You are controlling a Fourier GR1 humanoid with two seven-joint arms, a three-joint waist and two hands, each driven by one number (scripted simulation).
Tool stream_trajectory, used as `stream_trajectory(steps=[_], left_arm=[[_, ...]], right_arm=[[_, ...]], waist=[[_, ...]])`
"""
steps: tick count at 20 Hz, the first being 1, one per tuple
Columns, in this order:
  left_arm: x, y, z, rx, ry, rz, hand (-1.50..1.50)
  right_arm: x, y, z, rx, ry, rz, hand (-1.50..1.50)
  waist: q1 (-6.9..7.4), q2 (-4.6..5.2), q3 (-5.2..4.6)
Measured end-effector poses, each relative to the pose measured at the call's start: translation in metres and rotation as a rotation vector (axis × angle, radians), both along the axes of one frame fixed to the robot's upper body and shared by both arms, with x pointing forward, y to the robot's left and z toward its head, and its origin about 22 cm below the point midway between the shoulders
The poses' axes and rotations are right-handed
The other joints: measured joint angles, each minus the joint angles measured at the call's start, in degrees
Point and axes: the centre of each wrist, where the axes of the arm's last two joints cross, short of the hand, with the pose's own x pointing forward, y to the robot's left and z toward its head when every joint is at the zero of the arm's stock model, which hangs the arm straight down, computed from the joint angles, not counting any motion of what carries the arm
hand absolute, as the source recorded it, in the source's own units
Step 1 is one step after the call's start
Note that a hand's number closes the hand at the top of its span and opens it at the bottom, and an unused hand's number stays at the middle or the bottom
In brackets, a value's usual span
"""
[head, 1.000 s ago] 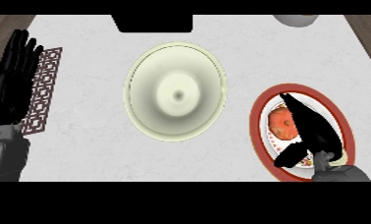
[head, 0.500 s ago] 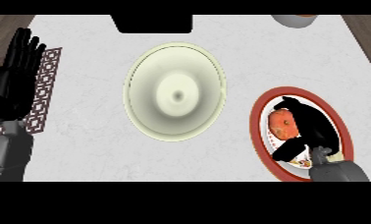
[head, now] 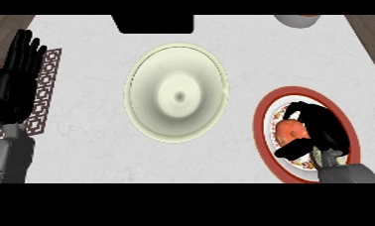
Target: Pick the squash from the plate and place it in the bowl
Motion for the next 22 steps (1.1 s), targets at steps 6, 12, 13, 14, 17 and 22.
stream_trajectory(steps=[6,12,13,14,17,22], left_arm=[[0.001,0.000,-0.001,-0.001,0.002,-0.001,0.00],[-0.003,0.002,0.003,-0.003,-0.002,-0.005,0.00],[-0.005,0.002,0.002,-0.001,-0.002,-0.004,0.00],[-0.005,-0.001,0.001,0.000,0.000,-0.002,0.00],[-0.001,-0.001,0.003,0.004,0.000,0.003,0.00],[-0.003,0.007,-0.002,0.003,0.005,0.013,0.00]], right_arm=[[0.001,-0.098,0.024,-0.122,0.046,0.111,1.50],[0.000,-0.165,0.063,-0.199,-0.016,0.146,1.50],[0.001,-0.172,0.074,-0.211,-0.038,0.146,1.50],[0.001,-0.175,0.080,-0.214,-0.066,0.142,1.50],[0.001,-0.176,0.112,-0.211,-0.141,0.150,1.50],[-0.006,-0.165,0.158,-0.106,-0.282,0.241,1.50]], waist=[[0.08,0.30,0.27],[0.17,0.29,0.33],[0.15,0.27,0.34],[0.11,0.25,0.33],[-0.22,0.19,0.32],[-0.79,0.01,0.28]])
